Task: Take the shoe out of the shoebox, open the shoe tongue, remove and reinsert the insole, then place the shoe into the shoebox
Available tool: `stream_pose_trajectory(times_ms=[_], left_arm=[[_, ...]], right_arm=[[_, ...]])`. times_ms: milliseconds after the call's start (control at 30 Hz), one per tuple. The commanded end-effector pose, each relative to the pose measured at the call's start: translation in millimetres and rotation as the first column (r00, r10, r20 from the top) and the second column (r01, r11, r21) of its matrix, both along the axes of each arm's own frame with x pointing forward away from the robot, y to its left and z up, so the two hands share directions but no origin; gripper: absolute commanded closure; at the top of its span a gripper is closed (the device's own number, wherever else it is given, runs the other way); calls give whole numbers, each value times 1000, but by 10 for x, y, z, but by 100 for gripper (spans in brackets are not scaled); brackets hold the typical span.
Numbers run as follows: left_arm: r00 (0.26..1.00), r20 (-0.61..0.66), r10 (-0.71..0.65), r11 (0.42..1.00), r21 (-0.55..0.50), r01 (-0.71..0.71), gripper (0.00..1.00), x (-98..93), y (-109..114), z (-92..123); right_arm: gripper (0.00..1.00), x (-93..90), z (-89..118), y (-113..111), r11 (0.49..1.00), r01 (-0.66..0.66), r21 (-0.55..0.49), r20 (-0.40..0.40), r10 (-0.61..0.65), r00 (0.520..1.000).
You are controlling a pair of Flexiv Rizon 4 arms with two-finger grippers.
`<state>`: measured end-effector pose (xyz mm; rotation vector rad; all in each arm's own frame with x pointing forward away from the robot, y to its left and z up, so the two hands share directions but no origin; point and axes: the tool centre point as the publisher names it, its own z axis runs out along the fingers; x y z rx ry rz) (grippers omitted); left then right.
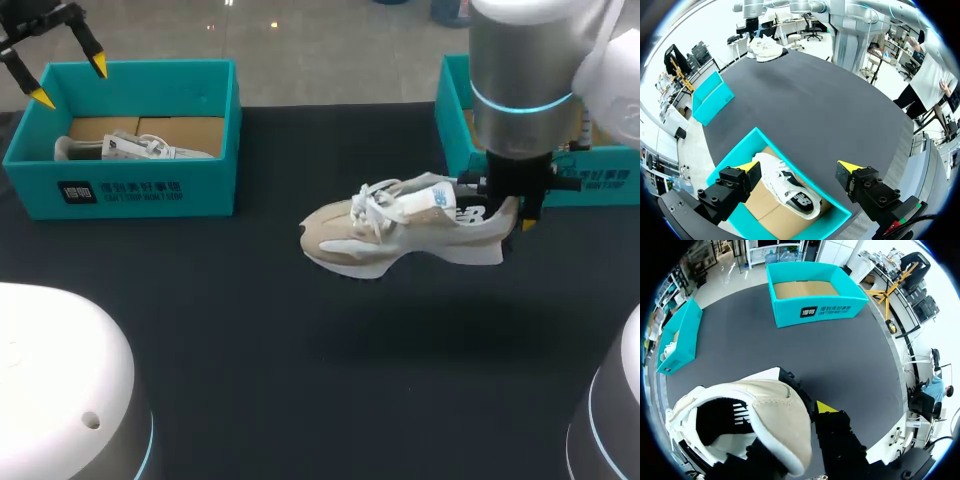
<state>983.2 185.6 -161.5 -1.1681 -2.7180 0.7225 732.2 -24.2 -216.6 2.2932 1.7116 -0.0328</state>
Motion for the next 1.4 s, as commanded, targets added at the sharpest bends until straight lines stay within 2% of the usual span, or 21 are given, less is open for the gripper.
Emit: stream_pose_trajectory(times_ms=[33, 300, 533, 733, 1000, 1400], left_arm=[[1000, -1, -2, 1000, 1, 2, 0, 5, 5, 2], [1000, -1, -2, 1000, 1, 2, 0, 5, 5, 2], [1000, -1, -2, 1000, 1, 2, 0, 5, 5, 2], [1000, -1, -2, 1000, 1, 2, 0, 5, 5, 2], [1000, -1, -2, 1000, 1, 2, 0, 5, 5, 2], [1000, -1, -2, 1000, 1, 2, 0, 5, 5, 2]], right_arm=[[100, 49, -206, 209, 1000, -6, -10, -34, 5, 999], [100, -58, -662, 375, 1000, -23, 12, -43, 23, 999], [100, -16, -1076, 452, 999, -37, 17, -38, 38, 999], [100, 47, -1416, 428, 999, -54, 9, -46, 54, 997], [100, 68, -1689, 479, 998, -59, -22, -58, 57, 997], [100, 40, -1924, 652, 999, -42, 2, -82, 42, 996]])
